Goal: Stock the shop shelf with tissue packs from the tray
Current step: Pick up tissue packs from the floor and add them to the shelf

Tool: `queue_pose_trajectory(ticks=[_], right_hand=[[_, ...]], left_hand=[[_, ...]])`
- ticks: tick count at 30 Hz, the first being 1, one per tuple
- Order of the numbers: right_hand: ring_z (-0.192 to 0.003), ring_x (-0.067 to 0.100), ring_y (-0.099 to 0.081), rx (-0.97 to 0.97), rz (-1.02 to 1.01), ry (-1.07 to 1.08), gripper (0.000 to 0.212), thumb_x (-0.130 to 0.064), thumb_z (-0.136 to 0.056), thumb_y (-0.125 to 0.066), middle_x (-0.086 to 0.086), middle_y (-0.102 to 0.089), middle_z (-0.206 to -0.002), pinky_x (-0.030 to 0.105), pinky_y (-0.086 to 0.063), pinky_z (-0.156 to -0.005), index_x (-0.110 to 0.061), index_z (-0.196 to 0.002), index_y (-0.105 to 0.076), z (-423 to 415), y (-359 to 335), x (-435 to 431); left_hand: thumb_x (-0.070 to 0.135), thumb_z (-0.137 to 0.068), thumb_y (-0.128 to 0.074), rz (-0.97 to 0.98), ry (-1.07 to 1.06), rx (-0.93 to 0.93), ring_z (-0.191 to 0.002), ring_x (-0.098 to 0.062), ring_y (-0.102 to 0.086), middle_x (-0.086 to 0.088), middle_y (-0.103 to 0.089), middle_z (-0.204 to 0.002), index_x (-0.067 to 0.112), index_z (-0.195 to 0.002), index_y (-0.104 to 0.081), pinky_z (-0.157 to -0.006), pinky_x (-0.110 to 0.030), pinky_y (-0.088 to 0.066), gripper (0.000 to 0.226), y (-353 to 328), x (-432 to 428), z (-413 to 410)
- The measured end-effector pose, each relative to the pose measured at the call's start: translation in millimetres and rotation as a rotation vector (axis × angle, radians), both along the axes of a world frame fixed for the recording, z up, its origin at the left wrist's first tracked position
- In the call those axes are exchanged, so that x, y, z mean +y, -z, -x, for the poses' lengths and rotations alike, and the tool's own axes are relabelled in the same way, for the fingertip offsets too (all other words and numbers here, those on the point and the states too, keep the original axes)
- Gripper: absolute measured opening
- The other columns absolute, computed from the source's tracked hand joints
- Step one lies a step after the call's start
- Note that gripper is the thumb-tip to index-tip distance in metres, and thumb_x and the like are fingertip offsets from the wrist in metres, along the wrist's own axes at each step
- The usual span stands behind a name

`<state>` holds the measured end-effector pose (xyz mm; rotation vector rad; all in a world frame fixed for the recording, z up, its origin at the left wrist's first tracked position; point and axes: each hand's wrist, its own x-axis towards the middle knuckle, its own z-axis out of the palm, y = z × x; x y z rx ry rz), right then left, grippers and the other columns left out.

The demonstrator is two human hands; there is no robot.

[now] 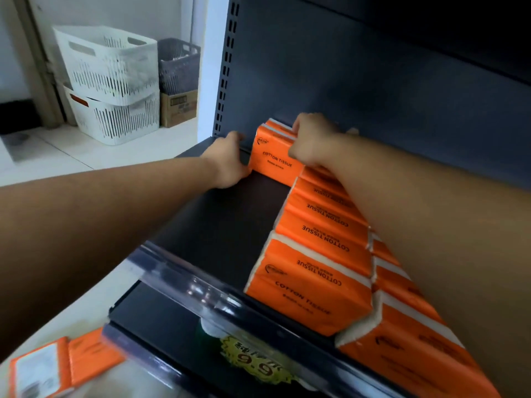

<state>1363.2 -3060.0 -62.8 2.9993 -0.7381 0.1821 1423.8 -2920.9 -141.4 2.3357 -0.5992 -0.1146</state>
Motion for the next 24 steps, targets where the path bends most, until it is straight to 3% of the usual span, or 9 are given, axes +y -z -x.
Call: queue_pose_trajectory(ticks=[9,15,24], right_hand=[[-0.123,0.027,-0.043,0.031,0.255,-0.337,0.039,-0.029,-0.088,-0.058,0.0,-0.049,-0.128,0.047,-0.026,-0.097,-0.027,-0.125,-0.047,37.2,-16.9,63.7],[-0.127,0.028,-0.042,-0.025,0.02,-0.378,0.053,-0.046,-0.088,-0.059,-0.001,-0.045,-0.138,0.046,-0.027,-0.1,-0.031,-0.136,-0.039,63.6,-15.8,143.0],[-0.127,0.023,-0.039,0.043,-0.067,-0.588,0.052,-0.043,-0.09,-0.057,-0.004,-0.046,-0.136,0.044,-0.024,-0.102,-0.032,-0.136,-0.037,87.8,33.4,268.7]], left_hand=[[0.016,-0.089,-0.05,-0.329,0.044,-0.137,-0.121,-0.043,-0.046,-0.021,-0.039,-0.136,0.012,-0.142,-0.027,-0.098,-0.046,-0.042,0.058,-32.0,70.7,34.8],[0.02,-0.089,-0.053,-0.36,-0.04,-0.13,-0.119,-0.039,-0.049,-0.017,-0.041,-0.14,0.015,-0.143,-0.027,-0.099,-0.049,-0.044,0.06,-43.1,158.9,66.3],[0.031,-0.092,-0.051,-0.528,-0.181,-0.121,-0.12,-0.033,-0.047,-0.011,-0.039,-0.139,0.019,-0.144,-0.022,-0.093,-0.042,-0.041,0.061,4.6,316.2,127.8]])
